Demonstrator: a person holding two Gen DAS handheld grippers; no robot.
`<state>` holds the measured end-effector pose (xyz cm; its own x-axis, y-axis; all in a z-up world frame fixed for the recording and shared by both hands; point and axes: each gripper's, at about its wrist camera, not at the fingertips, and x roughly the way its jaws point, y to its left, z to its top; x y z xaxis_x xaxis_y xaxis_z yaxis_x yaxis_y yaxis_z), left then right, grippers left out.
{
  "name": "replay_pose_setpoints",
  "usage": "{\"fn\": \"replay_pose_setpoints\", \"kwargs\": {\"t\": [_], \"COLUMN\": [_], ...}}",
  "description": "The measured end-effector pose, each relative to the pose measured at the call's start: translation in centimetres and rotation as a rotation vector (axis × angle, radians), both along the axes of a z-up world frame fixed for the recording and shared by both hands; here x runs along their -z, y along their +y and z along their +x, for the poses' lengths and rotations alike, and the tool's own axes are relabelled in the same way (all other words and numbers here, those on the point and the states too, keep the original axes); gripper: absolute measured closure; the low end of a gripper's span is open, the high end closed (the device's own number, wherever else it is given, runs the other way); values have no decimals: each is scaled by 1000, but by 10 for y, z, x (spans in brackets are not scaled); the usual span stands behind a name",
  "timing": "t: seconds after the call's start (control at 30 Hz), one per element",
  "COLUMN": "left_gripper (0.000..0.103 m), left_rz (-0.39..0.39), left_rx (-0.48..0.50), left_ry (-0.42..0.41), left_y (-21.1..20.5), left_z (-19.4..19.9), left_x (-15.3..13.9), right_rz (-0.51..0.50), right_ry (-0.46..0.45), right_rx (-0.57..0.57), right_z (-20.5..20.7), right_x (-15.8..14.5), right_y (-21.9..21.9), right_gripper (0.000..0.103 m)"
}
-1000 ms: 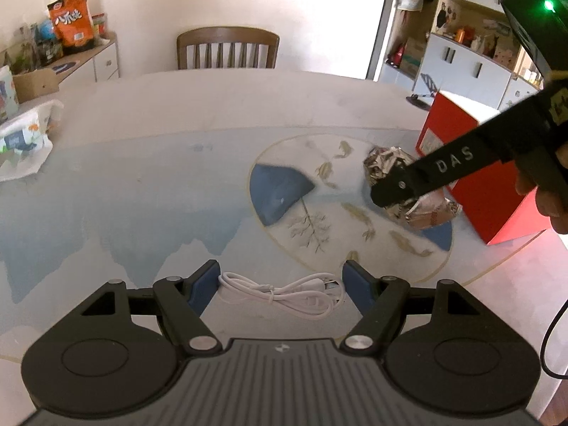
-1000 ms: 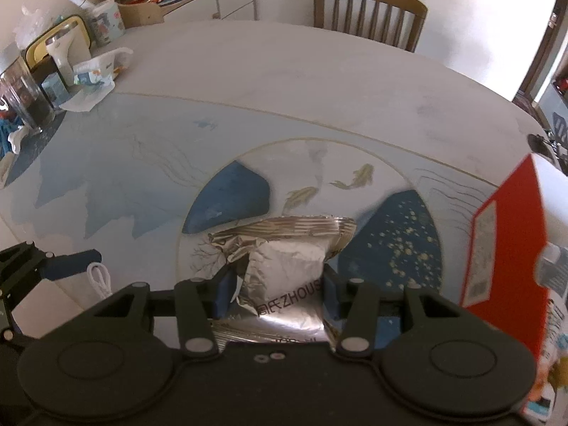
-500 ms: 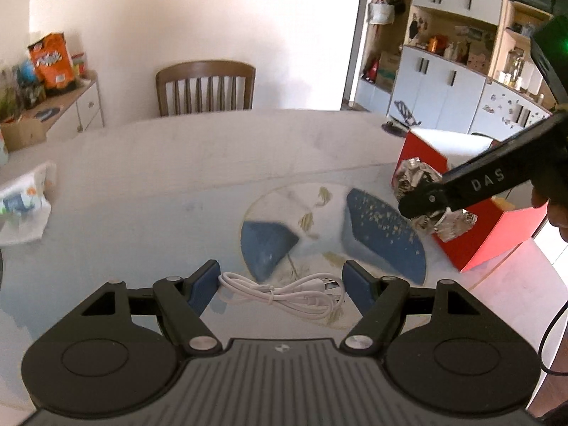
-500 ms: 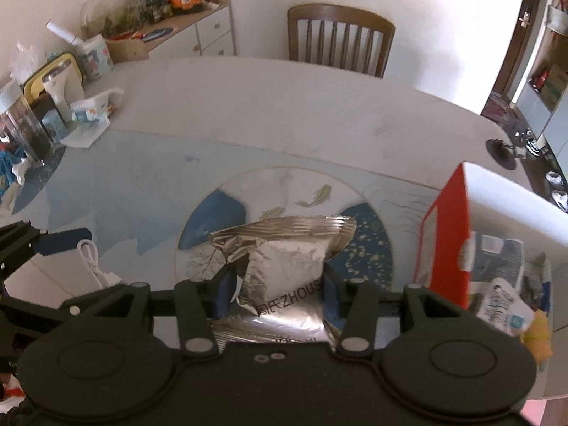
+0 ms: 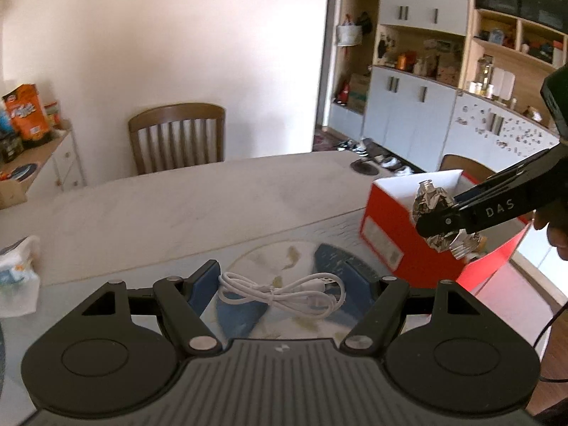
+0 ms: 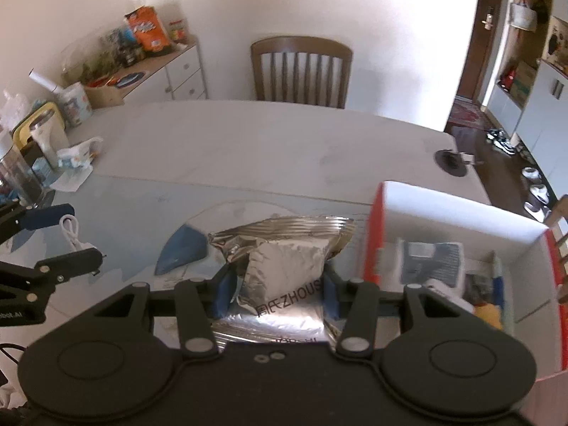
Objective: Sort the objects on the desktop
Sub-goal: 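Carry the silver packet and white USB cable over the red shoebox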
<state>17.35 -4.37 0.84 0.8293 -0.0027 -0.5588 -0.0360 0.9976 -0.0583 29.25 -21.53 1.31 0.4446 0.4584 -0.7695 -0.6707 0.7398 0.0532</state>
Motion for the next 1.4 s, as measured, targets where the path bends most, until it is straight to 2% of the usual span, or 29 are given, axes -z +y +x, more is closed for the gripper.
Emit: {"fn": "replay_pose_setpoints", "kwargs": {"t": [0.43,1.1,1.4], "left_gripper": [28,28,28], "left_rz": [-34,-42,-36], "left_rx": [108,250,362], "left_ry": [-3,30,52], "left_y": [-56,-144,-189], "left_z": [45,106,146], "left_x": [-15,-8,1], "right_rz": [13,-3,-39], "right_ry": [-15,-9,6], "right_rx": [89,203,219], "right_z": [26,71,100], "right_x": [-3,7,23], "right_y": [-62,-161,-177], "right_gripper": [54,54,54]}}
